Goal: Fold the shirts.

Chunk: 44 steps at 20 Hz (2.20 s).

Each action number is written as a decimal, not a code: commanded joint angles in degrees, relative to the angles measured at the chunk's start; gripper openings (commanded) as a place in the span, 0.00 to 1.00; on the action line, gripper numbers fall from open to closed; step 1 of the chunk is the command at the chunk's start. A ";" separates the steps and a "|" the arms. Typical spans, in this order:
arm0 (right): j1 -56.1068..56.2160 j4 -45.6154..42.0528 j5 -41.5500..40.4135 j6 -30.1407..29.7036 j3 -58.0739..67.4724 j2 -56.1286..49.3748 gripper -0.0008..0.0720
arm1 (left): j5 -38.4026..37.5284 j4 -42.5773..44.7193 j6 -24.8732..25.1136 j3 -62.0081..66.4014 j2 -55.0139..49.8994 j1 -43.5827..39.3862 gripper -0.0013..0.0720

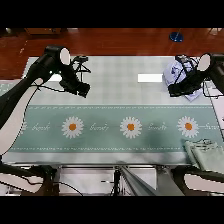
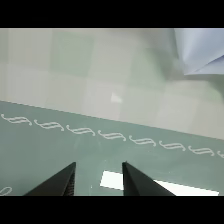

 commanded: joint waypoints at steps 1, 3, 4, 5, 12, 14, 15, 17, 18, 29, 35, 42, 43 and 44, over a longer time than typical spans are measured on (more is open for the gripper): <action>0.04 0.02 0.00 0.02 0.02 -0.04 0.53 | 0.02 0.00 0.00 -0.02 -0.04 -0.02 0.71; 0.04 0.02 0.00 0.02 0.02 -0.04 0.53 | 0.00 0.00 0.00 -0.02 -0.04 -0.02 0.71; 0.04 0.02 0.00 0.02 0.02 -0.04 0.53 | 0.00 0.00 0.00 -0.02 -0.04 -0.02 0.71; 0.04 0.02 0.00 0.04 0.02 -0.04 0.53 | 0.02 0.00 0.00 -0.02 -0.04 -0.02 0.71; 0.07 0.02 0.00 0.02 0.02 -0.04 0.53 | 0.00 0.00 0.00 -0.02 -0.04 -0.02 0.71; 0.04 0.02 0.00 0.02 0.02 -0.04 0.53 | 0.00 0.00 0.00 -0.02 -0.04 -0.02 0.71; 0.04 0.02 0.00 0.02 0.02 -0.04 0.53 | 0.00 0.00 0.00 -0.02 -0.04 -0.02 0.71; 0.04 0.02 0.00 0.02 0.02 -0.04 0.53 | 0.00 0.00 0.00 -0.02 -0.04 -0.02 0.71; 0.04 0.04 0.00 0.04 0.02 -0.04 0.53 | 0.00 0.00 0.00 -0.02 -0.04 -0.02 0.71; 0.07 0.79 -4.76 0.28 0.02 -0.04 0.53 | 0.83 -0.07 -0.09 -0.07 -0.94 -0.02 0.71; 0.07 1.14 -9.38 -0.72 0.04 -0.02 0.55 | 1.99 0.00 0.02 -0.07 -1.05 0.04 0.72; -3.04 -19.15 -28.46 9.79 10.64 -0.92 0.84 | 2.19 0.26 2.91 3.10 -0.46 2.23 1.00; -5.64 -18.21 -28.55 10.58 13.16 -2.14 0.84 | 2.21 0.24 2.91 3.91 -0.20 2.78 1.00; -8.33 -16.37 -28.50 10.58 15.10 -3.43 0.84 | 2.32 0.24 2.99 4.37 0.13 3.15 1.00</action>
